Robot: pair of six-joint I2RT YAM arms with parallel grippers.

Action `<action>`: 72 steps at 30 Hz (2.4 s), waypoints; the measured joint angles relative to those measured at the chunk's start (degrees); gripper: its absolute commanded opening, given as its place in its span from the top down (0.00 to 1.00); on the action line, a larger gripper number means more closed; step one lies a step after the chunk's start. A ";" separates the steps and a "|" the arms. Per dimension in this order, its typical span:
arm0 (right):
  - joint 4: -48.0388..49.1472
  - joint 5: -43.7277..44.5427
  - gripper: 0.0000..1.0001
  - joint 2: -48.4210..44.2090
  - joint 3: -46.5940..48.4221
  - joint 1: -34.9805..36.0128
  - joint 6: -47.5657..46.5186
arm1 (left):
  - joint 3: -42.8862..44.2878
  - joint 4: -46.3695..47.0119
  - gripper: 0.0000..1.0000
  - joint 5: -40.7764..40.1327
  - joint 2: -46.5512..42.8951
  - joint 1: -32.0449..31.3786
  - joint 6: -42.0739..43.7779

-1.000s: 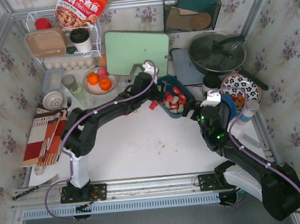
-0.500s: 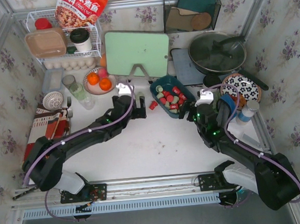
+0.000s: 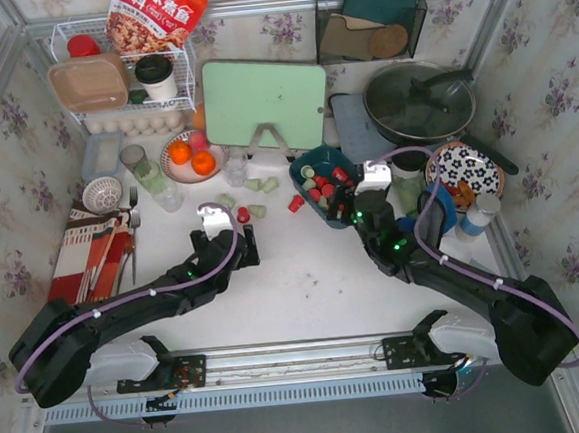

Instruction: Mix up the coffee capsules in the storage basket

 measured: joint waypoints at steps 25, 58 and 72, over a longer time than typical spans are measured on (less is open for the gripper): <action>-25.88 17.18 0.23 39.26 38.56 14.75 35.41 | -8.44 3.54 0.01 -9.33 -8.15 -1.29 3.63; -47.06 32.00 0.85 64.02 59.49 14.73 47.60 | -9.68 2.69 0.01 -9.92 -9.42 -0.61 3.45; -29.03 24.46 1.00 49.79 47.36 17.97 29.09 | -9.46 2.38 0.01 -10.19 -9.25 -0.59 3.39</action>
